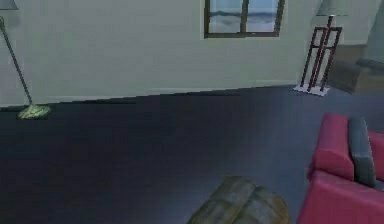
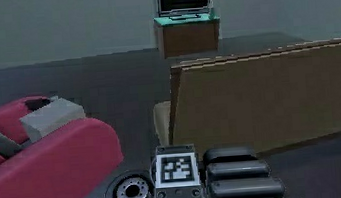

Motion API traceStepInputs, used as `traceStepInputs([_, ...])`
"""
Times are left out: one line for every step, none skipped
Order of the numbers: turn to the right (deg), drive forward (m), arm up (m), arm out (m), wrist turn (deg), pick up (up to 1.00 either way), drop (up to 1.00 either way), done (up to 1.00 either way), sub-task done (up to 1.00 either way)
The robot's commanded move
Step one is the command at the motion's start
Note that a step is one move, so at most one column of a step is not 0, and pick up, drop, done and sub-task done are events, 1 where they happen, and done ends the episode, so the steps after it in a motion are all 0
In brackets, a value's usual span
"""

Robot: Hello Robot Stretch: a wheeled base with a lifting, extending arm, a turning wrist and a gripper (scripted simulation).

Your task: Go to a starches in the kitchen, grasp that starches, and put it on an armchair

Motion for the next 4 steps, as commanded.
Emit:
traceStepInputs([0.0, 1.00, 0.00, 0.00, 0.0, 0.00, 0.00, 0.00, 0.00])
traceStepInputs([30.0, 0.00, 0.00, 0.00, 0.0, 0.00, 0.00, 0.00, 0.00])
traceStepInputs([0.0, 1.00, 0.00, 0.00, 0.0, 0.00, 0.00, 0.00, 0.00])
traceStepInputs([15.0, 0.00, 0.00, 0.00, 0.0, 0.00, 0.00, 0.00, 0.00])
